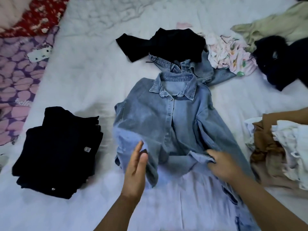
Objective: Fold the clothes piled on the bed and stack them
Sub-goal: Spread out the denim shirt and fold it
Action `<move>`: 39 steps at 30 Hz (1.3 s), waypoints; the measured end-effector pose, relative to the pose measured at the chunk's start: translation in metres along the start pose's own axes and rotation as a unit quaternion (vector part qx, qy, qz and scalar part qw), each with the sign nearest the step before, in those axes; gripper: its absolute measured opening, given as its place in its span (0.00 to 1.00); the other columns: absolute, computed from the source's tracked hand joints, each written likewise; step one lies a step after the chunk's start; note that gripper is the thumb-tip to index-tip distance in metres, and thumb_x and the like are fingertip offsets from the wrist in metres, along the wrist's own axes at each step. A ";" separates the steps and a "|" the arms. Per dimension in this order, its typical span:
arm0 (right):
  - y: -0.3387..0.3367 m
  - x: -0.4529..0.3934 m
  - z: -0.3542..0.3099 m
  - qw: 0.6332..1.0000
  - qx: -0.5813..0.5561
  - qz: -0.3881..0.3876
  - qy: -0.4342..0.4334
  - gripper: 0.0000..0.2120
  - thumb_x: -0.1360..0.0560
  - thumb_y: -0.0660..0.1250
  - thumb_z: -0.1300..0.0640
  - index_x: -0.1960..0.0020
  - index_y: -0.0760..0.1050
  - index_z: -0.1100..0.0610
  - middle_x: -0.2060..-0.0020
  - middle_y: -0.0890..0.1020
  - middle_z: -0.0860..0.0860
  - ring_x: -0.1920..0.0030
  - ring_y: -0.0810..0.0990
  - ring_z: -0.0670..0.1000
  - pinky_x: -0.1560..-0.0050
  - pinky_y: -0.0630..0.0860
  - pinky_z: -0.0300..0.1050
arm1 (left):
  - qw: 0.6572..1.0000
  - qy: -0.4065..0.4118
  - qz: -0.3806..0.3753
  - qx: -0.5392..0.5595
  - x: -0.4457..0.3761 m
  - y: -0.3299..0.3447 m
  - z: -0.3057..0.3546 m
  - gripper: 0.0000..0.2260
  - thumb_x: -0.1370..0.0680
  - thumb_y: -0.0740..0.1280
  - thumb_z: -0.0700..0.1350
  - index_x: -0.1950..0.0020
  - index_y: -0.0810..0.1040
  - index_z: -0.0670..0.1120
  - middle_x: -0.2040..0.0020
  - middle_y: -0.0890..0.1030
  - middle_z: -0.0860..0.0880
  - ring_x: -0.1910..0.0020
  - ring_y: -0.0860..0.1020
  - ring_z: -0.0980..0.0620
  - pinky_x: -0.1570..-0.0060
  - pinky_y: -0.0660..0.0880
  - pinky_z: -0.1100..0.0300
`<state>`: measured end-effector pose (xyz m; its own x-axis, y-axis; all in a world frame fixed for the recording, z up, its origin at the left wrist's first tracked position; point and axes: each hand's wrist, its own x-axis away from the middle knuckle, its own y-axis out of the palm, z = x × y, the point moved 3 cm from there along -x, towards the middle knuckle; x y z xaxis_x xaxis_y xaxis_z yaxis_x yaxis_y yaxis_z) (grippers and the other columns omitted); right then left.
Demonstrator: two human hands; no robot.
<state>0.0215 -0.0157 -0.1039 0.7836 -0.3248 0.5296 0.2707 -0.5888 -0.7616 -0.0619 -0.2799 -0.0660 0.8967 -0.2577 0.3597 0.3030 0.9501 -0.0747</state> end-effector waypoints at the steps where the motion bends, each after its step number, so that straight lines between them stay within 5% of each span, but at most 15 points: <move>1: 0.006 0.004 0.007 0.994 0.089 0.070 0.006 0.13 0.33 0.68 0.58 0.49 0.78 0.53 0.57 0.80 0.54 0.56 0.79 0.59 0.56 0.74 0.50 | 0.994 0.020 -0.082 -0.068 0.001 0.003 -0.005 0.15 0.20 0.61 0.52 0.34 0.70 0.58 0.35 0.73 0.62 0.35 0.70 0.67 0.37 0.65 0.69; 3: 0.024 0.016 0.014 0.970 0.158 0.185 0.003 0.29 0.39 0.73 0.61 0.38 0.75 0.59 0.51 0.79 0.60 0.53 0.79 0.64 0.53 0.76 0.57 | 0.959 0.067 -0.144 -0.236 -0.001 0.002 -0.029 0.16 0.22 0.62 0.52 0.34 0.69 0.61 0.33 0.70 0.63 0.33 0.65 0.69 0.35 0.60 0.73; 4: 0.033 0.026 0.011 0.955 0.159 0.250 -0.010 0.29 0.39 0.71 0.61 0.38 0.74 0.60 0.51 0.79 0.62 0.54 0.79 0.64 0.54 0.76 0.57 | 0.949 0.065 -0.122 -0.284 -0.002 -0.002 -0.045 0.17 0.22 0.63 0.49 0.33 0.70 0.59 0.33 0.71 0.62 0.33 0.66 0.66 0.35 0.60 0.72; 6: 0.054 0.047 0.000 0.927 0.144 0.341 -0.063 0.22 0.36 0.61 0.59 0.42 0.71 0.59 0.51 0.78 0.60 0.53 0.76 0.61 0.55 0.72 0.54 | 0.952 0.006 -0.017 -0.307 -0.004 -0.013 -0.074 0.17 0.23 0.65 0.40 0.34 0.75 0.50 0.36 0.75 0.54 0.36 0.72 0.57 0.39 0.66 0.67; 9: 0.096 0.074 -0.006 0.919 0.121 0.359 -0.114 0.16 0.35 0.56 0.56 0.47 0.69 0.56 0.51 0.74 0.56 0.54 0.70 0.58 0.56 0.65 0.52 | 0.923 -0.140 0.142 -0.329 -0.002 -0.028 -0.103 0.20 0.28 0.70 0.38 0.36 0.74 0.39 0.39 0.73 0.40 0.39 0.72 0.40 0.42 0.70 0.52; 13: 0.123 0.083 0.025 0.923 -0.023 0.362 0.130 0.24 0.39 0.70 0.57 0.44 0.74 0.64 0.49 0.76 0.62 0.52 0.74 0.64 0.54 0.73 0.60 | 0.884 -0.252 0.256 -0.299 -0.009 -0.044 -0.119 0.32 0.30 0.74 0.44 0.29 0.64 0.42 0.33 0.65 0.38 0.36 0.65 0.36 0.39 0.65 0.44; 15: 0.122 0.078 0.038 0.916 -0.114 0.317 0.217 0.23 0.38 0.77 0.64 0.47 0.75 0.67 0.52 0.79 0.66 0.52 0.78 0.67 0.52 0.74 0.60 | 0.905 -0.211 0.247 -0.276 -0.021 -0.049 -0.124 0.31 0.30 0.72 0.42 0.30 0.64 0.44 0.36 0.70 0.39 0.41 0.72 0.36 0.44 0.71 0.44; 19: 0.128 0.069 0.052 0.918 -0.169 0.256 0.251 0.10 0.27 0.68 0.54 0.53 0.76 0.61 0.55 0.81 0.61 0.52 0.79 0.65 0.53 0.74 0.54 | 0.892 -0.127 0.246 -0.359 -0.038 -0.050 -0.113 0.31 0.29 0.71 0.41 0.30 0.63 0.43 0.34 0.69 0.38 0.41 0.73 0.34 0.46 0.70 0.42; 24: 0.130 0.073 0.049 0.921 -0.148 0.283 0.225 0.11 0.29 0.64 0.53 0.58 0.75 0.62 0.61 0.80 0.61 0.58 0.80 0.65 0.59 0.74 0.53 | 0.799 0.159 0.174 -0.554 -0.054 -0.044 -0.095 0.19 0.33 0.71 0.43 0.44 0.72 0.44 0.48 0.73 0.39 0.50 0.71 0.39 0.52 0.64 0.48; 28: 0.128 0.078 0.042 0.943 -0.096 0.271 0.167 0.18 0.35 0.73 0.66 0.66 0.63 0.56 0.72 0.75 0.59 0.68 0.77 0.63 0.68 0.70 0.49 | 0.707 0.269 0.084 -0.649 -0.066 -0.038 -0.091 0.15 0.33 0.62 0.40 0.47 0.71 0.46 0.55 0.74 0.42 0.60 0.72 0.41 0.61 0.70 0.49; 30: 0.131 0.080 0.042 0.952 -0.075 0.259 0.143 0.21 0.38 0.73 0.69 0.66 0.61 0.54 0.72 0.74 0.58 0.69 0.76 0.62 0.70 0.68 0.47 | 0.673 0.261 -0.009 -0.693 -0.073 -0.032 -0.092 0.14 0.31 0.67 0.37 0.47 0.74 0.45 0.55 0.75 0.41 0.62 0.75 0.40 0.64 0.73 0.48; 32: 0.134 0.084 0.046 0.958 -0.047 0.249 0.133 0.22 0.41 0.73 0.71 0.66 0.61 0.54 0.72 0.74 0.57 0.70 0.76 0.61 0.72 0.68 0.47 | 0.663 0.161 -0.073 -0.728 -0.078 -0.029 -0.091 0.15 0.23 0.64 0.40 0.37 0.73 0.48 0.46 0.76 0.42 0.54 0.78 0.39 0.56 0.74 0.47; 34: 0.137 0.086 0.050 0.962 -0.002 0.236 0.136 0.19 0.45 0.75 0.72 0.66 0.66 0.58 0.71 0.74 0.59 0.70 0.76 0.62 0.72 0.72 0.50 | 0.684 0.061 -0.077 -0.723 -0.077 -0.028 -0.087 0.15 0.19 0.56 0.45 0.33 0.68 0.51 0.39 0.74 0.44 0.46 0.77 0.39 0.51 0.73 0.49; 37: 0.138 0.092 0.059 0.960 0.033 0.225 0.164 0.15 0.49 0.73 0.74 0.67 0.72 0.65 0.68 0.75 0.62 0.68 0.77 0.65 0.71 0.74 0.55 | 0.736 0.029 -0.025 -0.676 -0.061 -0.033 -0.080 0.10 0.19 0.55 0.46 0.39 0.69 0.48 0.45 0.78 0.42 0.49 0.77 0.38 0.58 0.70 0.52; 39: 0.139 0.095 0.063 0.959 0.028 0.233 0.159 0.09 0.43 0.69 0.73 0.66 0.72 0.66 0.67 0.76 0.63 0.67 0.77 0.65 0.70 0.74 0.56 | 0.746 0.021 -0.006 -0.665 -0.046 -0.043 -0.076 0.08 0.20 0.56 0.46 0.42 0.68 0.46 0.49 0.80 0.41 0.52 0.78 0.39 0.60 0.69 0.53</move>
<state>0.1692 -0.0819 -0.1832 0.6191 -0.7573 0.2079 -0.0306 -0.2878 -0.9572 -0.0919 -0.3225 -0.1497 0.8918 -0.2975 0.3408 0.3386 -0.0606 -0.9390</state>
